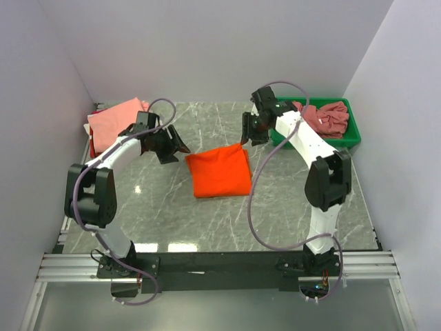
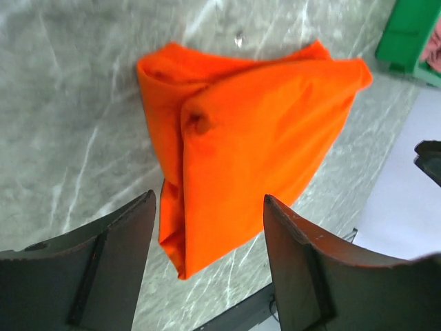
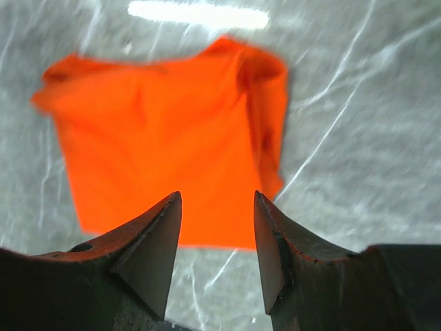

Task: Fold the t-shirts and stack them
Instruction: Fold the tshirt, then neatly place the folded tshirt to the corner

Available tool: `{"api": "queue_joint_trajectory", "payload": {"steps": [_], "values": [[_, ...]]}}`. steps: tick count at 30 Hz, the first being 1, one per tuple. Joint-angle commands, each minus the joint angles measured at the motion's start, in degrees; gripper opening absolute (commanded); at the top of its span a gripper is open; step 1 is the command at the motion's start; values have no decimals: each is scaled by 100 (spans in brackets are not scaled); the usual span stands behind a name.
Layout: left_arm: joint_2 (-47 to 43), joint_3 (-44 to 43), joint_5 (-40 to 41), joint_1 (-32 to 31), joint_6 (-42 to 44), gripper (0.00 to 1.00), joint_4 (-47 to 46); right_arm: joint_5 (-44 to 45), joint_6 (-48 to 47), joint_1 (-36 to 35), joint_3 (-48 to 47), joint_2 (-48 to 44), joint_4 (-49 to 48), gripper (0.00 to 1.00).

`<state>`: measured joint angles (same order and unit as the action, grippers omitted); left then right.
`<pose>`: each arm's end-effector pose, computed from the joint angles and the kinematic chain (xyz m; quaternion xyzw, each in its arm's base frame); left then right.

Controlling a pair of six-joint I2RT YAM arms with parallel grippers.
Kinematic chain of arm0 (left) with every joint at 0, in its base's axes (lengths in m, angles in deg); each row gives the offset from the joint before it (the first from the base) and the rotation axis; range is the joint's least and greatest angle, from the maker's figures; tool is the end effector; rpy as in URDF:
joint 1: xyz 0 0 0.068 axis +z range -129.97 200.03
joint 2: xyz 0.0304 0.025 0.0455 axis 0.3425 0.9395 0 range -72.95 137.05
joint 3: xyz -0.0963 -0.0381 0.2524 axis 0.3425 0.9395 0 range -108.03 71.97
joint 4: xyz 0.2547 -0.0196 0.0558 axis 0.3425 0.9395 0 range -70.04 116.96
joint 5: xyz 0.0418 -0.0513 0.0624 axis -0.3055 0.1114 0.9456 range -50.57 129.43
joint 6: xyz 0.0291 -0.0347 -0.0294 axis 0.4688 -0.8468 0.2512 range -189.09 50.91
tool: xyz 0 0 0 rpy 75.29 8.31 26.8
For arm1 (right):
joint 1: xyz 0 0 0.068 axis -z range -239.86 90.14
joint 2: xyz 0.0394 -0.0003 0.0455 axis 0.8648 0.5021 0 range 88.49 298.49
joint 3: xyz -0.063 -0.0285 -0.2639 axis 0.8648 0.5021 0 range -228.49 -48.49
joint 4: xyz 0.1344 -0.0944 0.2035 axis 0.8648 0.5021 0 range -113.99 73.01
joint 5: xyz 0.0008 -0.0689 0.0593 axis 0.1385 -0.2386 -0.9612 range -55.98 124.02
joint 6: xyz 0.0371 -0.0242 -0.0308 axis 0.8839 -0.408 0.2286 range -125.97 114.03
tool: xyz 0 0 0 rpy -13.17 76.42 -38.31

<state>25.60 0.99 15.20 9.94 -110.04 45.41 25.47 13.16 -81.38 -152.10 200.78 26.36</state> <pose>0.3600 -0.0789 0.2292 -0.1825 0.9116 -0.3131 0.1941 0.3959 0.1619 0.2864 -0.0399 0.9604 0.1599 0.2247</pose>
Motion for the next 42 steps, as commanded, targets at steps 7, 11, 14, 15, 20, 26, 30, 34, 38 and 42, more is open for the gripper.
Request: {"api": "queue_joint_trajectory", "payload": {"steps": [7,11,14,15,20,26,30,34,38,42], "values": [[-906,1463,-705,-11,192,69,-1305,-857,380,-642,1561,-1069,-1061,53],[-1065,2026,-1022,-11,201,70,-1946,-1427,626,-819,2063,-1095,-1561,53],[-1083,2430,-1338,-11,123,70,-2675,-1657,749,-845,2388,-999,-1852,53],[-1065,2605,-1417,-11,53,70,-2851,-1693,767,-854,2442,-912,-1870,53],[-714,2897,-1795,-11,-71,71,-3889,-1377,618,-836,2407,-534,-1564,53],[-204,2967,-1884,-11,-159,74,-4557,-1183,574,-819,2556,-164,-1492,52],[-37,2897,-1665,-11,-54,75,-4497,-1183,591,-793,2741,-32,-1563,52],[68,2949,-1524,-11,-53,75,-4654,-1166,574,-784,2864,-23,-1607,52],[218,3090,-1453,-20,-290,75,-5111,-1166,556,-784,2882,-23,-1590,52],[340,3222,-1199,-72,-414,76,-5384,-1183,539,-766,2847,-5,-1572,52]]}}
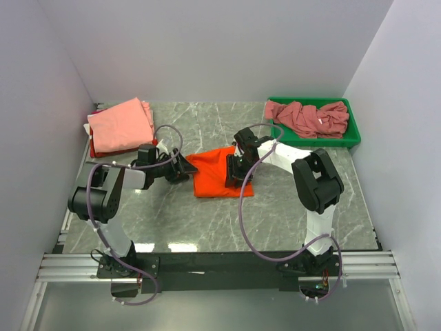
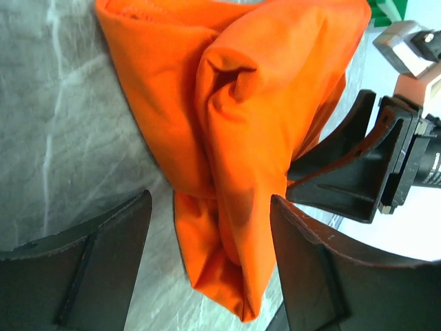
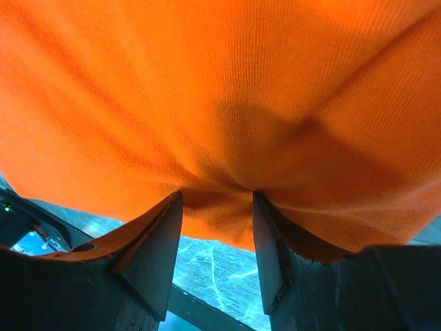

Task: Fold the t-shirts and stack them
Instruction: Neatly place the folded tshirt to the corner

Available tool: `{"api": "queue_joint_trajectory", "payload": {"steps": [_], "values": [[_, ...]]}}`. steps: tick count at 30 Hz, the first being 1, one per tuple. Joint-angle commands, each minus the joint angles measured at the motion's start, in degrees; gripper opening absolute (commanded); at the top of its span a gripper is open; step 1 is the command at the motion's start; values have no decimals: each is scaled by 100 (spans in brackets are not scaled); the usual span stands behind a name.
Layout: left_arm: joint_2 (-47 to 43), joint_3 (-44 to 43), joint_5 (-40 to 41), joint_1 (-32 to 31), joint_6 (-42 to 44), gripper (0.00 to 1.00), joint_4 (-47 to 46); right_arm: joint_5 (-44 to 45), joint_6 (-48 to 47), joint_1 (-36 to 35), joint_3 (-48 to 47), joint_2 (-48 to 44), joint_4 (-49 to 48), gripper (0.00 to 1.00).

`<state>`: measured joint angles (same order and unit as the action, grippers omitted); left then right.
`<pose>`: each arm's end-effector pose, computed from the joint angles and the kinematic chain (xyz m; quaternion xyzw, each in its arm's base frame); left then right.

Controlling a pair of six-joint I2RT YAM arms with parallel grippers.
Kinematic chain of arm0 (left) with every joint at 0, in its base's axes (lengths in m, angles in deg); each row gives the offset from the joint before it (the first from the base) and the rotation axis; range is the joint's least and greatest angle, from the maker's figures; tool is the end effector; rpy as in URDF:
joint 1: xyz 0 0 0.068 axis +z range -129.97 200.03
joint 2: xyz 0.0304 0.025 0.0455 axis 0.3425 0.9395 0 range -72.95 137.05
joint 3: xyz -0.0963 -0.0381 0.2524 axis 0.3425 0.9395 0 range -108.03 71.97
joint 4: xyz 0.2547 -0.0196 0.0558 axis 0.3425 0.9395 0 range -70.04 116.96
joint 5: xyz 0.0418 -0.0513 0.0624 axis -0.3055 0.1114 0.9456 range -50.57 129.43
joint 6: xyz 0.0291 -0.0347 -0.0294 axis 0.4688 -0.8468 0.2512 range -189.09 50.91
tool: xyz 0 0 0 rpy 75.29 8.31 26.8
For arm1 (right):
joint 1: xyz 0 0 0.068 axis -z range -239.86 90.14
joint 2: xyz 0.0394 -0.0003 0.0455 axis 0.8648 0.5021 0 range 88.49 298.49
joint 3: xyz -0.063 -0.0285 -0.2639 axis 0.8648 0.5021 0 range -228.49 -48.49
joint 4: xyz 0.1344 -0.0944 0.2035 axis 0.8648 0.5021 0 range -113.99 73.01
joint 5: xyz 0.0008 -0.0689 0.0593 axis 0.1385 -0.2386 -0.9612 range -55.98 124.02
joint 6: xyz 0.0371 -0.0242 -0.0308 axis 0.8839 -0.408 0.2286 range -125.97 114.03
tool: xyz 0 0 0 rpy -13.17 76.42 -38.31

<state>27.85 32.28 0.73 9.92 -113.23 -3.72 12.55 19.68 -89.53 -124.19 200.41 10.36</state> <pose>0.3123 -0.0783 0.1254 -0.1072 0.8519 -0.4548 0.2364 0.3301 0.2031 0.1610 -0.0654 0.9667 0.2396 0.0616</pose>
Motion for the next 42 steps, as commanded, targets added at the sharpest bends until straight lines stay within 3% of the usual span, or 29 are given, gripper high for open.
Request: {"api": "queue_joint_trajectory", "payload": {"steps": [1,14,20,22,23,24,25,33,38,42], "values": [[133,83,318,-105,-103,76,-471,108,-113,40,56,23,28,52],[740,-276,828,-1106,-385,75,-252,65,-192,75,135,-91,11,52],[1030,-768,1136,-1643,-420,66,258,12,-183,75,161,-135,-42,52],[1126,-1049,1363,-1705,-341,50,767,3,-183,76,179,-161,-60,52],[1188,-1129,1461,-1722,-315,33,977,3,-183,75,205,-170,-69,52],[1188,-1208,1575,-1723,-297,24,1171,3,-192,84,214,-179,-69,52],[1188,-1348,1906,-1723,-245,2,1625,3,-192,93,240,-214,-77,52],[977,-2394,3201,-1696,660,0,3720,126,-288,102,214,-574,115,54],[1091,-3641,3843,-1652,1635,0,5282,442,-385,102,64,-899,415,55],[1004,-4284,4571,-1591,2259,0,5882,521,-368,102,152,-1216,485,55]]}}
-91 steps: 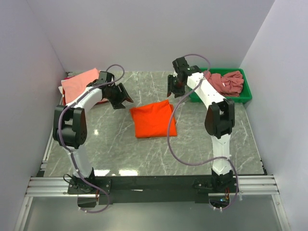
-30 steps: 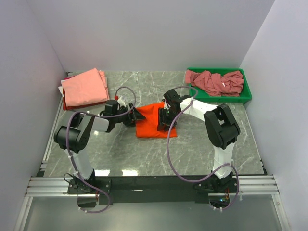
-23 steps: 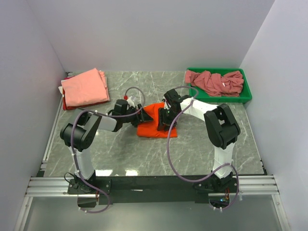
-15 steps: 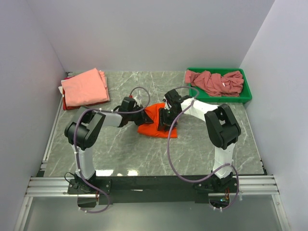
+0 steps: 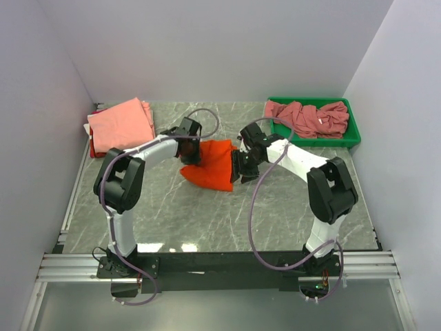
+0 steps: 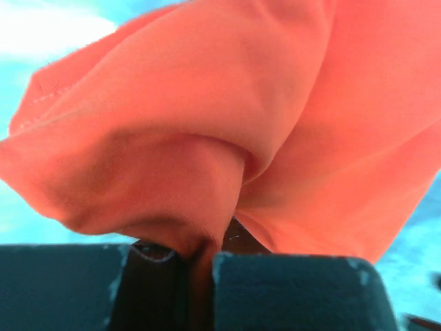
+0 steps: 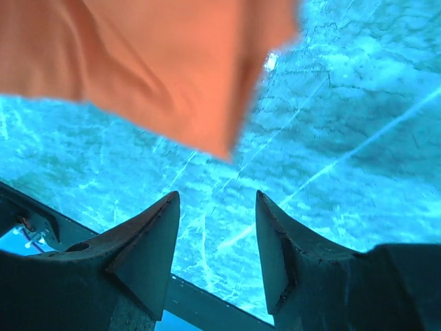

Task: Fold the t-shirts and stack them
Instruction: Neatly place the folded tshirt to the corner

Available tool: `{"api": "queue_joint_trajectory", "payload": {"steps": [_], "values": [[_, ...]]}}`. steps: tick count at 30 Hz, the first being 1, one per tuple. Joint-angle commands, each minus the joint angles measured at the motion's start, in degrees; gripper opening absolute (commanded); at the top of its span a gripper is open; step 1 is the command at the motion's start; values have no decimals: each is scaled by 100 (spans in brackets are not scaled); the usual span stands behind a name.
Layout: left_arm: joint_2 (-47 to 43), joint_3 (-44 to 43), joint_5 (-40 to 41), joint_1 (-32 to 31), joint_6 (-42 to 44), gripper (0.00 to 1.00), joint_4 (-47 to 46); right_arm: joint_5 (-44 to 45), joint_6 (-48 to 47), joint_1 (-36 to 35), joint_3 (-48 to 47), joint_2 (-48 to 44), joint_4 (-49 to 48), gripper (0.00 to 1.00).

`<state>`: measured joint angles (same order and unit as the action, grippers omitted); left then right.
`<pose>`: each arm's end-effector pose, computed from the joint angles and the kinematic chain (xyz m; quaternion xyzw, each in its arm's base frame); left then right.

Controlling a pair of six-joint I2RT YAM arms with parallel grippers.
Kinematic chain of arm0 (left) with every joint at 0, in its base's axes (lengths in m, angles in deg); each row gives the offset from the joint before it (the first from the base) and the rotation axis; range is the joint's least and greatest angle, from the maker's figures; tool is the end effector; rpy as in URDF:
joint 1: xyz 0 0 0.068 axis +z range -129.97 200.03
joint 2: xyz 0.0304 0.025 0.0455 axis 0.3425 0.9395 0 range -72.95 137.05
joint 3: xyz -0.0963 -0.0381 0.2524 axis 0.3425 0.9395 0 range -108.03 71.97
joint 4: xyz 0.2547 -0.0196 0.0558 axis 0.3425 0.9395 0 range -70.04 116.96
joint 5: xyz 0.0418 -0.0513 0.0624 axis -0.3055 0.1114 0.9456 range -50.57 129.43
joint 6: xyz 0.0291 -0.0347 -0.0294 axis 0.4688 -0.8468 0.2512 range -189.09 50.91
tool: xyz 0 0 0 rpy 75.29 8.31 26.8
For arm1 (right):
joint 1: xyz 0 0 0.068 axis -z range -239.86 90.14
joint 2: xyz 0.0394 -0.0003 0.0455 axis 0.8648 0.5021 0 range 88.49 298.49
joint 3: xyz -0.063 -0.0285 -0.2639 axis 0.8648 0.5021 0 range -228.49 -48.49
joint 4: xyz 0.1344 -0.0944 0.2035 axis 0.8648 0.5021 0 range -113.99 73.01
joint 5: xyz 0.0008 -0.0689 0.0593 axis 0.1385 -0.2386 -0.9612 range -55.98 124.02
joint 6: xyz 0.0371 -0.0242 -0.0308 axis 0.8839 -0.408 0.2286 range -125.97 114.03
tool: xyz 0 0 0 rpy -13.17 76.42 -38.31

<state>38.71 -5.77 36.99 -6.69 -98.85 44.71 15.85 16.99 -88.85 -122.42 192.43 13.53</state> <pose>0.3666 -0.1862 0.1782 -0.0198 0.9625 -0.1457 0.2281 0.3157 0.1877 0.1994 -0.0816 0.9656 0.2236 0.1051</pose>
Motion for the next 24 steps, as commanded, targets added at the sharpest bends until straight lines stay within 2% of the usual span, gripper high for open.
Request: {"api": "queue_joint_trajectory", "payload": {"steps": [1,9,24], "values": [[-91,-697,1060,88,1040,0,1110,191,-90,43,1,-514,159,55],[418,-1946,1641,334,2113,0,2050,156,15,34,379,-761,19,55],[1253,-4424,1272,1380,2914,0,2631,147,130,34,169,-594,186,55]]}}
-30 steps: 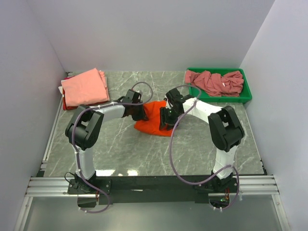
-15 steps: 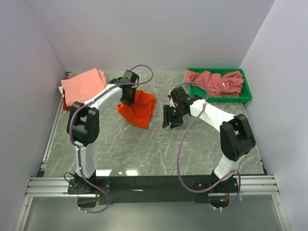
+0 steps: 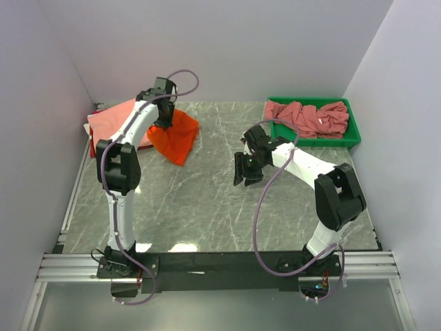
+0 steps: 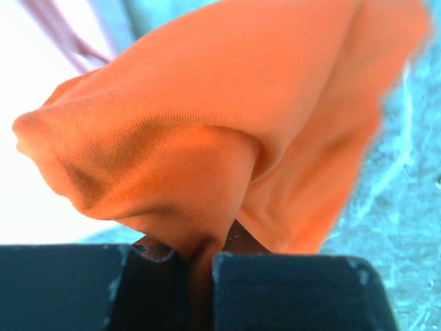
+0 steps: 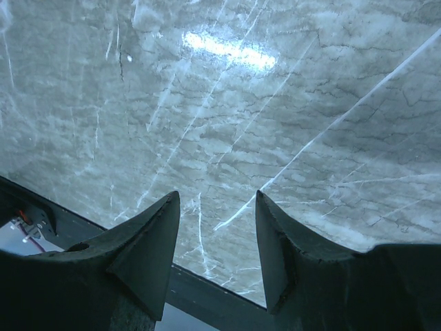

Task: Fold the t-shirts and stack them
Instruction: Neatly place the folded tshirt to the corner

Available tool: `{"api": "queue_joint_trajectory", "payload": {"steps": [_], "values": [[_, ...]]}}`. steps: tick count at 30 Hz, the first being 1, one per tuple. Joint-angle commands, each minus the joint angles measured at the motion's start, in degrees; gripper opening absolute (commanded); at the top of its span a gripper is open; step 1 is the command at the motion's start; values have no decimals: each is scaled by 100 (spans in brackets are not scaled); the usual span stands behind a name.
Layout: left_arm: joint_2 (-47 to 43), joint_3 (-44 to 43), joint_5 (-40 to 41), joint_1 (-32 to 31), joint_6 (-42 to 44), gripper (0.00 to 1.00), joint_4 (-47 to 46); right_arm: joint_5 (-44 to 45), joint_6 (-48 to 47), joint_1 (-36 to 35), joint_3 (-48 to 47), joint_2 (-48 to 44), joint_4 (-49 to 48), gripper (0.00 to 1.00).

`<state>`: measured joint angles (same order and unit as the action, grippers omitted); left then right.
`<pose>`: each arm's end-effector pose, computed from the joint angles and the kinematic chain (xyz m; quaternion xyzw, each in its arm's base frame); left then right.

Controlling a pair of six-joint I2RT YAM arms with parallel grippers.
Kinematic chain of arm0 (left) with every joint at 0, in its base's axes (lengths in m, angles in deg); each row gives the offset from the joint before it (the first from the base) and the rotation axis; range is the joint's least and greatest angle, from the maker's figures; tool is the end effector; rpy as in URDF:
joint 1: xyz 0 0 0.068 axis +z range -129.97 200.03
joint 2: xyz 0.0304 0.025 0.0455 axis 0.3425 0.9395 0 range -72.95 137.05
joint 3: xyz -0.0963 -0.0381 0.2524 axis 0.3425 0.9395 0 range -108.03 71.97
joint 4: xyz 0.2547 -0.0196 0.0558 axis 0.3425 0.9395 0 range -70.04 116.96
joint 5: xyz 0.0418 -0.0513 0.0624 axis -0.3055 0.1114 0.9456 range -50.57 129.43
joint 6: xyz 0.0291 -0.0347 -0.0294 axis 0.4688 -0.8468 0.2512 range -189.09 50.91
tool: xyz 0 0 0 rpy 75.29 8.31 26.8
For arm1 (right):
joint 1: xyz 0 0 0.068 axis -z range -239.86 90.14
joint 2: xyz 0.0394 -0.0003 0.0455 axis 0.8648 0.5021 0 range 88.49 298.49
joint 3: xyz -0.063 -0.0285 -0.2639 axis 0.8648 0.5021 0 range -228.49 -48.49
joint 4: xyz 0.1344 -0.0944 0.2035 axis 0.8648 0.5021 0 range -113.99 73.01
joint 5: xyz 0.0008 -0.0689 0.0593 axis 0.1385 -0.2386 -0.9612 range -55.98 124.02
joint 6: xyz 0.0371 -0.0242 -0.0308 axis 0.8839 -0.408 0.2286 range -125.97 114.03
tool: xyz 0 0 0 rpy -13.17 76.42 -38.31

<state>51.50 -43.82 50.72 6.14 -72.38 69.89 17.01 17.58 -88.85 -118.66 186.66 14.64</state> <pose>0.4651 -0.1078 0.2606 0.0620 0.9564 0.0535 0.2804 0.2967 0.1763 0.2135 -0.0759 0.9660 0.2186 0.1155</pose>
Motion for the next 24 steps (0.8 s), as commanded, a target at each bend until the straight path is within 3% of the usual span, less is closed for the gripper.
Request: {"api": "queue_joint_trajectory", "payload": {"steps": [1,11,24], "values": [[9,-699,-127,184,267,0,131,32,62,43,-225,-9,92,55],[36,-1508,-680,808,267,0,289,84,36,34,-436,202,329,55],[-210,-1578,-1586,1915,162,0,175,-65,115,34,-550,378,312,54]]}}
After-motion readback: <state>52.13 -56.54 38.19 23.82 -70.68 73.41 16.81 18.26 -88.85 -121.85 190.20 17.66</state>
